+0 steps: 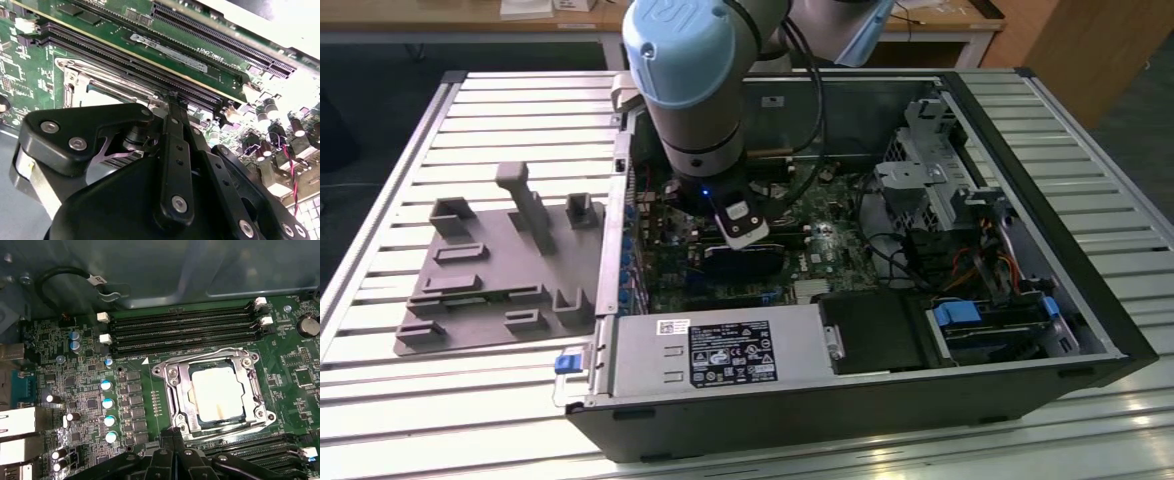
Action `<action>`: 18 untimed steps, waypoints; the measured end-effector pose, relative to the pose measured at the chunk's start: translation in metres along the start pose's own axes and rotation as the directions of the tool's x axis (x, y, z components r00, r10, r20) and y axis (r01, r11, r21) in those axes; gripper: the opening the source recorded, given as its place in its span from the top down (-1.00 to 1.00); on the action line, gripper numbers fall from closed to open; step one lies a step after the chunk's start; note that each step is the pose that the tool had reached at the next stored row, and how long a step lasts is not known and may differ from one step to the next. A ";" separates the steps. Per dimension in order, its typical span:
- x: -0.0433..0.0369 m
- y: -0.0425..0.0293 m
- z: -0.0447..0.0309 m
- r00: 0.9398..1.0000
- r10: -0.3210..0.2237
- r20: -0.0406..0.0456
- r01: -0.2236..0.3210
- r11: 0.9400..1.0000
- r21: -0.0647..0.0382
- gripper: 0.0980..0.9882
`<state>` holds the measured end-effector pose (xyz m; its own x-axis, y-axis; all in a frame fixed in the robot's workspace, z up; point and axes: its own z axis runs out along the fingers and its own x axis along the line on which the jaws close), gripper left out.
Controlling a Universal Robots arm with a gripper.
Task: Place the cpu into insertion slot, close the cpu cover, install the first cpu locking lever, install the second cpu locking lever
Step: 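Install the second cpu locking lever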
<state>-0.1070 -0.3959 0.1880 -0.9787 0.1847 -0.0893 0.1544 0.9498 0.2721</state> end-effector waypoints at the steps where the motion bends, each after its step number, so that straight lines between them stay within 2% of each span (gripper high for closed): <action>1: 0.0001 0.0000 0.0001 1.000 0.000 0.000 0.000 1.000 0.000 0.99; 5: 0.0003 0.0000 0.0001 1.000 0.000 0.000 0.000 1.000 0.001 0.99; 8: 0.0001 0.0005 -0.0015 1.000 -0.001 0.002 0.001 1.000 0.008 0.99; 18: -0.0016 0.0069 -0.0216 1.000 -0.003 0.004 0.003 1.000 0.018 0.99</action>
<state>-0.1073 -0.3951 0.2107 -0.9786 0.1831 -0.0938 0.1542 0.9547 0.2546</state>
